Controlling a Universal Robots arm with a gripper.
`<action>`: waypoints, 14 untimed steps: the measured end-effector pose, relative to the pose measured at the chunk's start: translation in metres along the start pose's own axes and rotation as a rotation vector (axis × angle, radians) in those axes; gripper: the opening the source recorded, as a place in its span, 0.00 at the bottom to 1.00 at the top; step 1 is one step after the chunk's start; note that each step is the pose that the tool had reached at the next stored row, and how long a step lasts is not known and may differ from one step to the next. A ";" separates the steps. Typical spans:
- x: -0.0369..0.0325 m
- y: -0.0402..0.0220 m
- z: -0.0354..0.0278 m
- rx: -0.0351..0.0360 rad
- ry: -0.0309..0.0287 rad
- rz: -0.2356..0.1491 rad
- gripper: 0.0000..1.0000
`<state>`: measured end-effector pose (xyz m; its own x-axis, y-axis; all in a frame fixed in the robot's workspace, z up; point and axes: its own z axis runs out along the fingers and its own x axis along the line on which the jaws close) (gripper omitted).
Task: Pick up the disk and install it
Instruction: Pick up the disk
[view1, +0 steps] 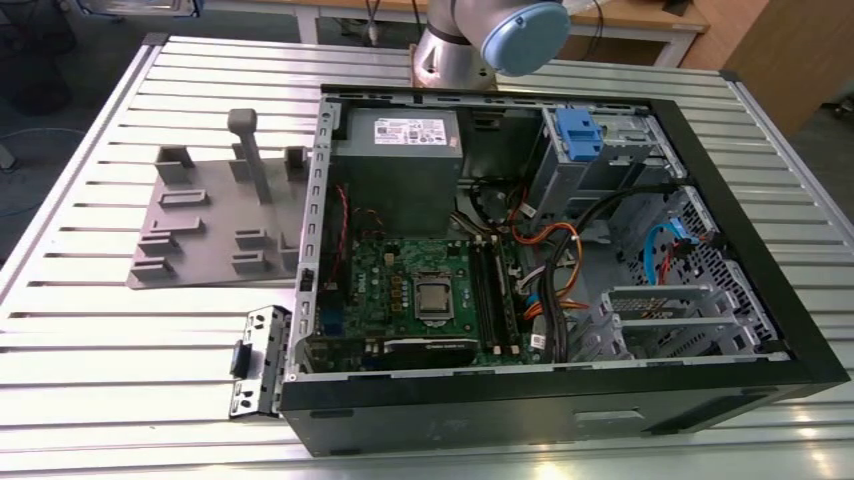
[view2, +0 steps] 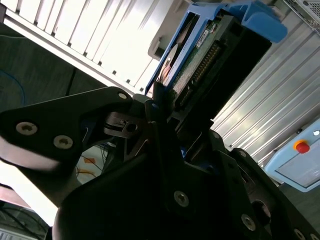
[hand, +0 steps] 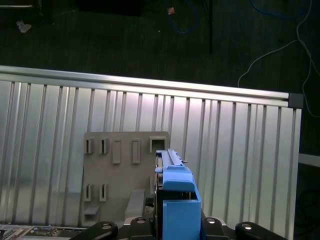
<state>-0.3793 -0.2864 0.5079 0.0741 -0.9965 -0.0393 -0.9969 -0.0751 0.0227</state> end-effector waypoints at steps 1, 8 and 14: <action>-0.0001 0.0000 -0.0011 -0.0001 -0.0001 0.000 0.36; -0.0001 0.0000 -0.0013 0.0000 -0.0001 0.000 0.36; 0.0021 -0.0042 -0.0015 -0.0001 0.0008 0.000 0.36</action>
<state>-0.3748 -0.2883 0.5092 0.0741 -0.9965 -0.0385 -0.9969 -0.0750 0.0228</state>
